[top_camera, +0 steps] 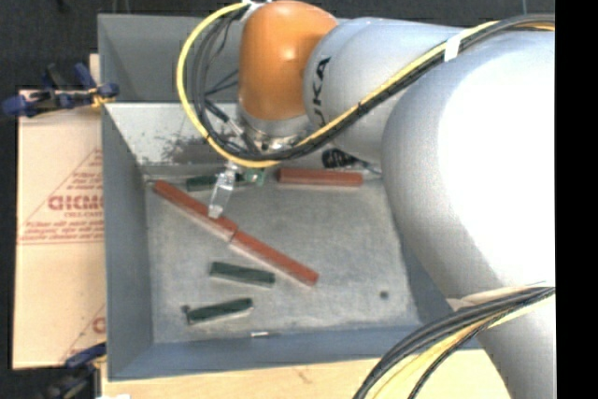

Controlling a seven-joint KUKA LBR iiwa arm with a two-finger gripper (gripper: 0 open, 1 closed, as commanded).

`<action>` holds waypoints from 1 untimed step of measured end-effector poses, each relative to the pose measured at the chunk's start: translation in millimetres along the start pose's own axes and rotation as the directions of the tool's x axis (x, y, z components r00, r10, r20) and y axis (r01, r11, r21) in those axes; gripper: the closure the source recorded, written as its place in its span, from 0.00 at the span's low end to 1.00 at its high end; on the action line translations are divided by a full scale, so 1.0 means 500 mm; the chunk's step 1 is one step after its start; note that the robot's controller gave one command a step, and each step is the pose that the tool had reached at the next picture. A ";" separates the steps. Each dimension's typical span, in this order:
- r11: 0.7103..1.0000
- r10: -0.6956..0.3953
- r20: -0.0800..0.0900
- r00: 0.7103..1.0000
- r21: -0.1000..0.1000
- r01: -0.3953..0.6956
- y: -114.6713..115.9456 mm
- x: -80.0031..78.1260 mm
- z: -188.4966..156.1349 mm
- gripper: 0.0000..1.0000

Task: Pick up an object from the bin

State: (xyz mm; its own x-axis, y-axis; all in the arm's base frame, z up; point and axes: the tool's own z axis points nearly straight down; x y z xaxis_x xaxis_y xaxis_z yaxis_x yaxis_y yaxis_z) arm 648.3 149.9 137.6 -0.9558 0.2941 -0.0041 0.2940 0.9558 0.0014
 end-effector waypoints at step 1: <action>0.998 0.066 0.003 0.998 -0.004 -0.066 0.009 0.023 0.070 0.00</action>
Offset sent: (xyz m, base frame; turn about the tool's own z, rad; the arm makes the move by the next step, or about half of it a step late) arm 0.0009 0.0146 -0.0544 0.0426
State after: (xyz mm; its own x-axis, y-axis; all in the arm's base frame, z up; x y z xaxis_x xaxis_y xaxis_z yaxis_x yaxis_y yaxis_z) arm 639.0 157.7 102.6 -0.9343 0.3565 -0.0071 0.3564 0.9343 0.0053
